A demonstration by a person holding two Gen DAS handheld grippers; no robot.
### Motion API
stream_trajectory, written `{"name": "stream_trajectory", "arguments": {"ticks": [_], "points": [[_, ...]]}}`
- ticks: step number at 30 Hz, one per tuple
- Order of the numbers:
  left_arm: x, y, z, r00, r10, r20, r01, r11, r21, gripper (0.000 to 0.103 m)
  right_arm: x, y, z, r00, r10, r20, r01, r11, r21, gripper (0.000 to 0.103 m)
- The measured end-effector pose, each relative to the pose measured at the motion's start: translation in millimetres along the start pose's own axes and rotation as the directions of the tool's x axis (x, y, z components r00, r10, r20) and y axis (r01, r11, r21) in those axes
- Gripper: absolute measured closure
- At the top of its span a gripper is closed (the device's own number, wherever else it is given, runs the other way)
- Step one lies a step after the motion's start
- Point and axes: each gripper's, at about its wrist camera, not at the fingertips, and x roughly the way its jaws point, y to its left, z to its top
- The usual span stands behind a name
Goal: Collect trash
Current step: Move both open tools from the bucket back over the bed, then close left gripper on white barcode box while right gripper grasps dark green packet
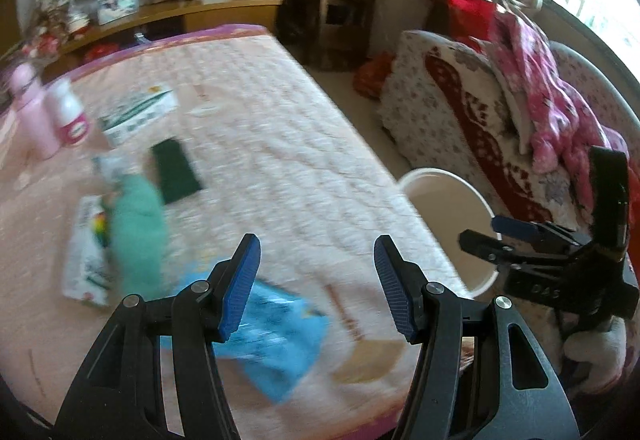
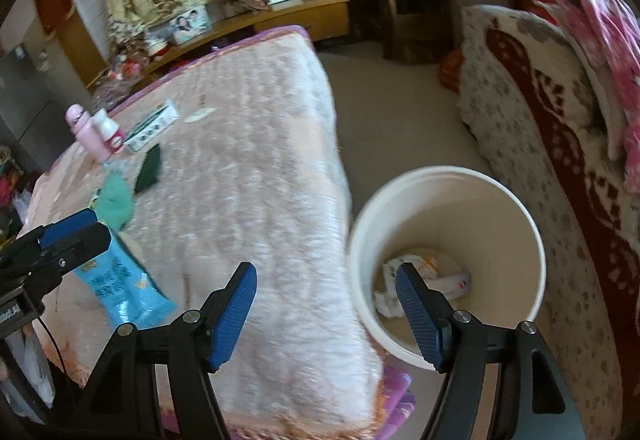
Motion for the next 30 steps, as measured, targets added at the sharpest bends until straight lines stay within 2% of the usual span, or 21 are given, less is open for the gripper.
{"name": "stream_trajectory", "arguments": {"ticks": [6,16,30], "points": [[-17,55,-10,0.997,0.074,0.011,-0.073,0.995,-0.069,0.045,12,37,8,1.000,0.026,-0.012,-0.027,0.998,-0.054,0.033],[-32,123,-27,0.984,0.176,0.011,-0.172,0.973,-0.151,0.045,29,101,16,0.997,0.072,-0.033,-0.076,0.986,-0.147,0.032],[-23,164,-36,0.983,0.183,-0.032,-0.185,0.960,-0.209,0.045,59,154,36,0.992,0.112,-0.065,-0.122,0.974,-0.192,0.032]]}}
